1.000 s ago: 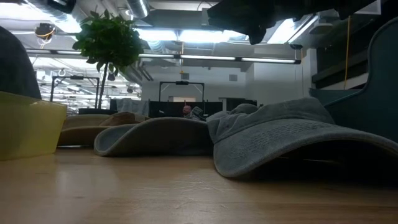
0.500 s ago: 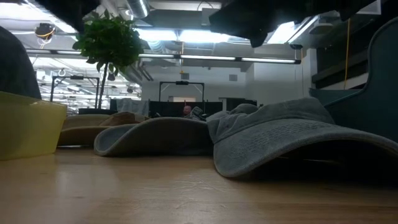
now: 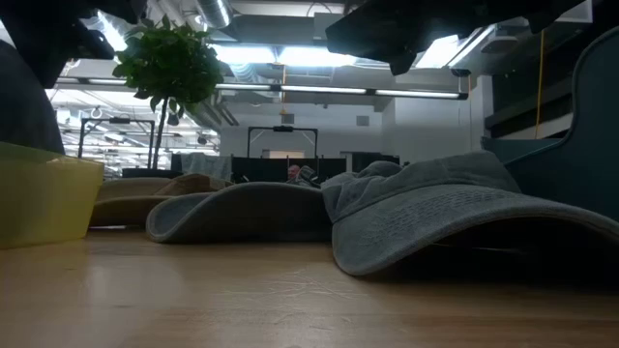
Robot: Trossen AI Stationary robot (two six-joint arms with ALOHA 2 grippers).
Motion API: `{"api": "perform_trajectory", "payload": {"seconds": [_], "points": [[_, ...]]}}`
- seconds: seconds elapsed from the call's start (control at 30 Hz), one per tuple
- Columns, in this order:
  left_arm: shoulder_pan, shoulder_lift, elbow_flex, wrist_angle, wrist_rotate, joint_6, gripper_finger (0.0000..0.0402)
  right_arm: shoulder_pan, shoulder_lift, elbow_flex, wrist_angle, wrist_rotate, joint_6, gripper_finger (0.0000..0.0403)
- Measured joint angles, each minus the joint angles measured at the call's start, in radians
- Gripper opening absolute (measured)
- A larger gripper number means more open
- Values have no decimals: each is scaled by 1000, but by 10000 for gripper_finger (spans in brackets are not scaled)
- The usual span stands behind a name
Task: Pick & Place hat
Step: Put the top left blue cap into the yellow bin
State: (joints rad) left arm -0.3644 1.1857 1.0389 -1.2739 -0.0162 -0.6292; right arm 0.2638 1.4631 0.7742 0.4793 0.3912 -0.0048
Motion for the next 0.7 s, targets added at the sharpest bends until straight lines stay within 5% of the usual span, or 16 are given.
{"api": "perform_trajectory", "payload": {"seconds": [0.57,0.7], "points": [[-105,156,0,307,391,414,2,1,0,0,-6,-1,-4,135],[-136,171,0,401,419,517,3,2,0,0,-13,-1,-7,135]]}}
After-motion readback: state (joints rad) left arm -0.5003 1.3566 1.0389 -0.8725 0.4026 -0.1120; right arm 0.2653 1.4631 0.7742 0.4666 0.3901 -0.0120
